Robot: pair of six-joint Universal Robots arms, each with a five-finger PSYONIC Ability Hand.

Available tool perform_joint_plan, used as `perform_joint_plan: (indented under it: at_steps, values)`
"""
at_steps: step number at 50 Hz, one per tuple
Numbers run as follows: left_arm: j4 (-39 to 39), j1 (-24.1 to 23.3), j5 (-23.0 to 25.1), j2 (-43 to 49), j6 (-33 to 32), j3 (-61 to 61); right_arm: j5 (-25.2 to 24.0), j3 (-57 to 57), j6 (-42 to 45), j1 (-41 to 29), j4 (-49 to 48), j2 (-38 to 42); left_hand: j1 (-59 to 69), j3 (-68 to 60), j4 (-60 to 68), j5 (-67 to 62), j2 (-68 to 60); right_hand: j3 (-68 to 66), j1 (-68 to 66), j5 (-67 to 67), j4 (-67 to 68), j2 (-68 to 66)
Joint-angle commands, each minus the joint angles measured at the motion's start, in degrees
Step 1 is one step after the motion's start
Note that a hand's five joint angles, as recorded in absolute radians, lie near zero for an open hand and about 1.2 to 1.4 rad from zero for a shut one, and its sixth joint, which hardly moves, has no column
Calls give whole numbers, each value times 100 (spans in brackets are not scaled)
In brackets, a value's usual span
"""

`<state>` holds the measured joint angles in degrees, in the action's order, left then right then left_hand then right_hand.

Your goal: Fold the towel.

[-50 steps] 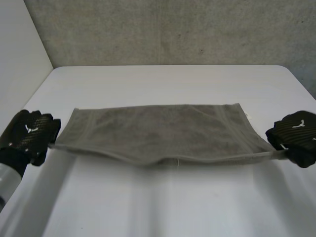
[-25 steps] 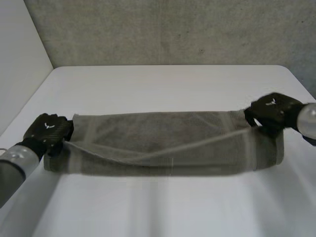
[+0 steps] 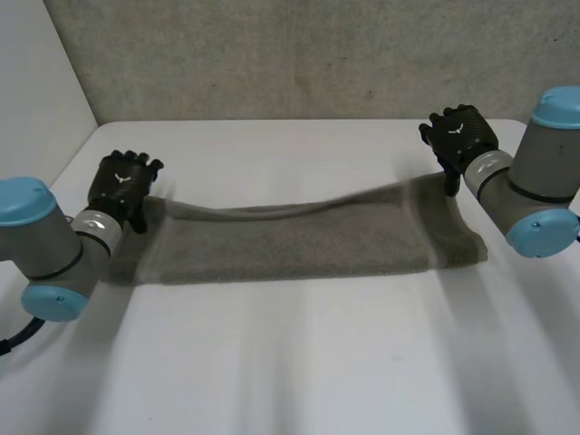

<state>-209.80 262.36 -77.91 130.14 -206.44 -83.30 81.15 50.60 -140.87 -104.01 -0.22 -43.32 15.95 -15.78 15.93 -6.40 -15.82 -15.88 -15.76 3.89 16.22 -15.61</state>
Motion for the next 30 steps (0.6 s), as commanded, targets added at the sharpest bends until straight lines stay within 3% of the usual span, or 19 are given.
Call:
perform_joint_plan:
  at_steps: [1, 9, 19, 23, 30]
  values:
    - [124, -80, -13, 73, -2, -28, 270, -33, -28, -66, 31, 95, -595, 578, -593, 640, 582, 588, 576, -389, -622, 561]
    - [159, -19, -259, -383, 16, -326, 296, 653, -107, -14, 92, -520, -595, 578, -593, 640, 582, 588, 576, -389, -622, 561]
    - [159, 78, -347, -1498, 69, -1380, 138, 2689, -90, 13, 75, -1907, -595, 578, -593, 640, 582, 588, 576, -389, -622, 561]
    - [150, 69, -338, -1852, 201, -1725, 16, 3050, -90, 100, 75, -2040, -595, 578, -593, 640, 582, 318, 305, -118, -351, 290]
    - [159, 69, -321, -2212, 1106, -2217, -502, 3518, -116, 522, -109, -1822, -595, 578, -593, 640, 582, -530, -542, 730, 497, -558]
